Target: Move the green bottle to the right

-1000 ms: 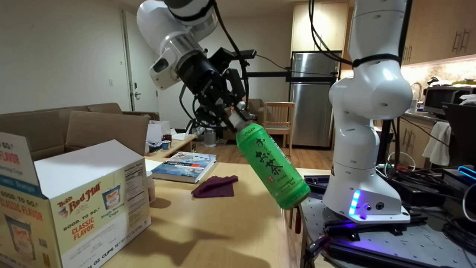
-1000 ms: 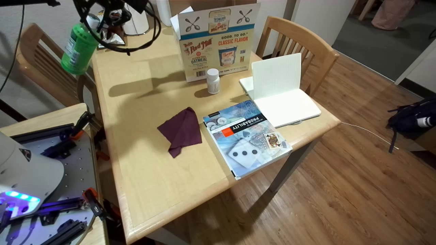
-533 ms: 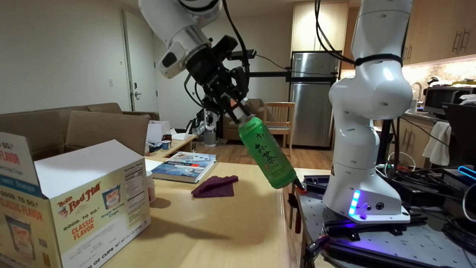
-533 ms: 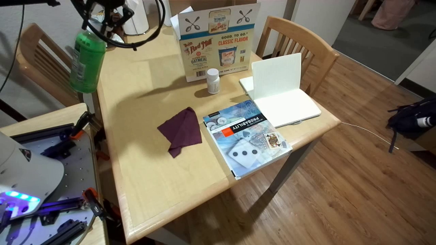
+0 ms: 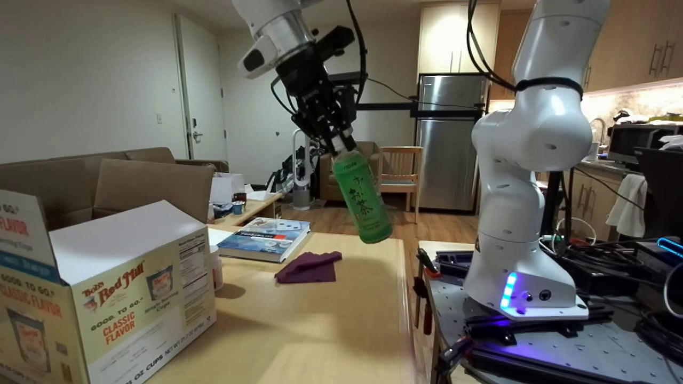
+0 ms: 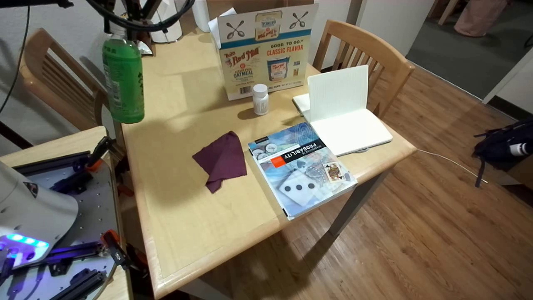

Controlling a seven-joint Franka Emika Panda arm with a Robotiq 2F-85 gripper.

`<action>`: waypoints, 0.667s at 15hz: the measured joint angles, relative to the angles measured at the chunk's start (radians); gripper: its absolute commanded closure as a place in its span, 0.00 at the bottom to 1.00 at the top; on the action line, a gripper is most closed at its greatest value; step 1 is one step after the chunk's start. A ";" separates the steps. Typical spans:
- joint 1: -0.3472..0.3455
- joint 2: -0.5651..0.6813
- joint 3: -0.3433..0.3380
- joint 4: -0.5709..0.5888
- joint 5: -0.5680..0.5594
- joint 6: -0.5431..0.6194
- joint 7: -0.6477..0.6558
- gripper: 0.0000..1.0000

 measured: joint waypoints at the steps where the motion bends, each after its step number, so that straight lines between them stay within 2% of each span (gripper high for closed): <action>1: 0.000 -0.026 -0.002 -0.022 -0.012 0.040 0.014 0.89; 6: 0.000 -0.165 -0.015 -0.163 -0.058 0.244 0.104 0.89; 10: 0.000 -0.259 -0.022 -0.275 -0.063 0.404 0.233 0.89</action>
